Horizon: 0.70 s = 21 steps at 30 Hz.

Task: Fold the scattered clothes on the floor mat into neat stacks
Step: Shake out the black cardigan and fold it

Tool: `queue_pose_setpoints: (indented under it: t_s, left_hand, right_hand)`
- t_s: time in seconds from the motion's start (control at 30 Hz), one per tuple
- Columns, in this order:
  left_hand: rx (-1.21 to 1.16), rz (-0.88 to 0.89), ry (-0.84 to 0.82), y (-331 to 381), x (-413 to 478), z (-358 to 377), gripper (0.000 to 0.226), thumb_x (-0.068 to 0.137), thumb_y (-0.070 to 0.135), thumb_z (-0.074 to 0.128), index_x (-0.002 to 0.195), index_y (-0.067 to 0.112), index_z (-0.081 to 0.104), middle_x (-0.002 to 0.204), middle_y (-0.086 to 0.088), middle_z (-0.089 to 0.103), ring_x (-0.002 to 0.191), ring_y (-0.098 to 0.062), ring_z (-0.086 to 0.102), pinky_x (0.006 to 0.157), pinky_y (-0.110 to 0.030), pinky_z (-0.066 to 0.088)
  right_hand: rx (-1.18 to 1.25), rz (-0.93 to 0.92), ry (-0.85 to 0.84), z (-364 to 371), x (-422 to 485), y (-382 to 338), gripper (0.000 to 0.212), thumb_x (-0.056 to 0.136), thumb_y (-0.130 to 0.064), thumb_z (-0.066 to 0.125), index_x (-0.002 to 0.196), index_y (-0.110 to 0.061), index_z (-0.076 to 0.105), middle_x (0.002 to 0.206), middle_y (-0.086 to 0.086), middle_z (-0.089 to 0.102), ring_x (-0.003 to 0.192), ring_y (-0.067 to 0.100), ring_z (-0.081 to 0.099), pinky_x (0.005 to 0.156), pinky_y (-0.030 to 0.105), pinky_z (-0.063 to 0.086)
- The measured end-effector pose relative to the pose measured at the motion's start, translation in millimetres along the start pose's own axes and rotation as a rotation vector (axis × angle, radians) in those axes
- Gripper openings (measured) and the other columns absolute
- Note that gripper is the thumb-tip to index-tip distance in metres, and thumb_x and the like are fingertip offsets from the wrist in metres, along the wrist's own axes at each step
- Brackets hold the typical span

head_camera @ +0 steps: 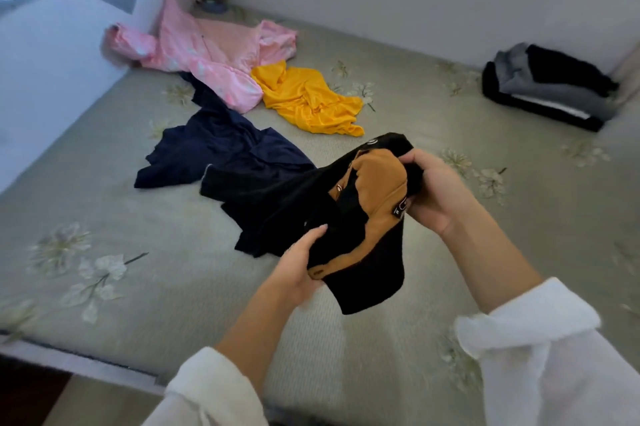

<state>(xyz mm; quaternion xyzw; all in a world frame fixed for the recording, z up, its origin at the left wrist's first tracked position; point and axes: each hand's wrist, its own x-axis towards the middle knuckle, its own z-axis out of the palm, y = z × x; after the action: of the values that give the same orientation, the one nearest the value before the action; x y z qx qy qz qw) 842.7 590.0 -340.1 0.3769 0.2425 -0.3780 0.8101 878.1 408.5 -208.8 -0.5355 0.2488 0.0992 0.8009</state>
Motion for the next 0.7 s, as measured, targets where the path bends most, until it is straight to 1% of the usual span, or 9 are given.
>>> queue_pose_setpoints:
  t_s: [0.1,0.2,0.3,0.4,0.47,0.5,0.57,0.63,0.7]
  left_hand:
    - [0.125,0.136,0.143,29,-20,15,0.026,0.089,0.016,0.057,0.112,0.005,0.064,0.111,-0.014,0.067,0.097,-0.03,0.065,0.087,-0.041,0.052]
    - [0.162,0.249,0.159,66,-45,40,0.01,0.088,0.011,0.055,0.091,0.007,0.063,0.082,-0.012,0.063,0.069,-0.023,0.06,0.067,-0.033,0.049]
    - [0.151,0.399,0.061,82,-71,82,0.008,0.087,0.007,0.055,0.084,0.007,0.062,0.075,-0.009,0.064,0.06,-0.018,0.063,0.058,-0.027,0.053]
    - [0.099,0.531,-0.075,80,-95,124,0.011,0.087,0.011,0.05,0.08,0.008,0.058,0.074,-0.005,0.057,0.064,-0.016,0.057,0.065,-0.025,0.05]
    - [0.076,0.61,-0.144,75,-108,150,0.029,0.086,0.008,0.038,0.072,0.007,0.064,0.066,-0.002,0.057,0.06,-0.013,0.056,0.061,-0.022,0.049]
    - [0.131,0.666,-0.156,71,-112,163,0.04,0.084,0.004,0.032,0.07,0.009,0.069,0.065,0.0,0.061,0.058,-0.011,0.059,0.059,-0.02,0.05]
    - [0.419,0.827,-0.069,58,-118,187,0.044,0.081,-0.007,0.034,0.091,0.012,0.073,0.075,0.0,0.065,0.062,-0.005,0.062,0.06,-0.018,0.05]
    - [0.808,1.037,0.152,46,-115,205,0.045,0.081,-0.008,0.051,0.118,0.015,0.065,0.091,0.0,0.066,0.073,0.0,0.062,0.068,-0.01,0.05]
    - [1.082,1.228,0.387,32,-111,220,0.046,0.08,0.004,0.066,0.123,0.019,0.064,0.104,0.005,0.066,0.089,-0.002,0.062,0.083,-0.008,0.045]
  right_hand:
    - [0.034,-0.169,0.08,-12,-27,-21,0.016,0.088,-0.01,0.046,0.096,-0.008,0.059,0.078,0.003,0.06,0.066,0.014,0.058,0.054,0.021,0.047]
    - [0.063,-0.305,0.177,-41,-50,-38,0.021,0.086,-0.008,0.045,0.098,-0.005,0.061,0.085,0.008,0.063,0.075,0.019,0.06,0.061,0.028,0.049]
    - [0.08,-0.406,0.242,-72,-73,-51,0.017,0.086,-0.009,0.047,0.09,-0.007,0.064,0.083,0.007,0.066,0.073,0.019,0.063,0.058,0.027,0.051]
    - [0.099,-0.498,0.232,-106,-95,-70,0.017,0.088,-0.015,0.05,0.092,-0.012,0.066,0.089,0.004,0.067,0.077,0.016,0.064,0.063,0.027,0.05]
    - [0.108,-0.57,0.226,-132,-109,-86,0.014,0.089,-0.021,0.053,0.091,-0.018,0.066,0.089,-0.002,0.068,0.081,0.012,0.063,0.066,0.025,0.045]
    - [0.113,-0.603,0.211,-146,-116,-95,0.013,0.09,-0.023,0.054,0.09,-0.021,0.067,0.09,-0.006,0.069,0.086,0.01,0.064,0.07,0.024,0.045]
    - [0.13,-0.633,0.132,-173,-128,-106,0.014,0.092,-0.028,0.055,0.095,-0.026,0.068,0.101,-0.009,0.07,0.107,0.01,0.061,0.087,0.028,0.042]
    - [0.089,-0.618,0.04,-197,-139,-111,0.021,0.095,-0.036,0.049,0.105,-0.03,0.067,0.114,-0.012,0.068,0.122,0.009,0.053,0.1,0.035,0.032]
    - [-0.018,-0.607,0.0,-216,-145,-111,0.032,0.099,-0.044,0.038,0.114,-0.032,0.063,0.118,-0.015,0.066,0.12,0.005,0.053,0.097,0.033,0.03]
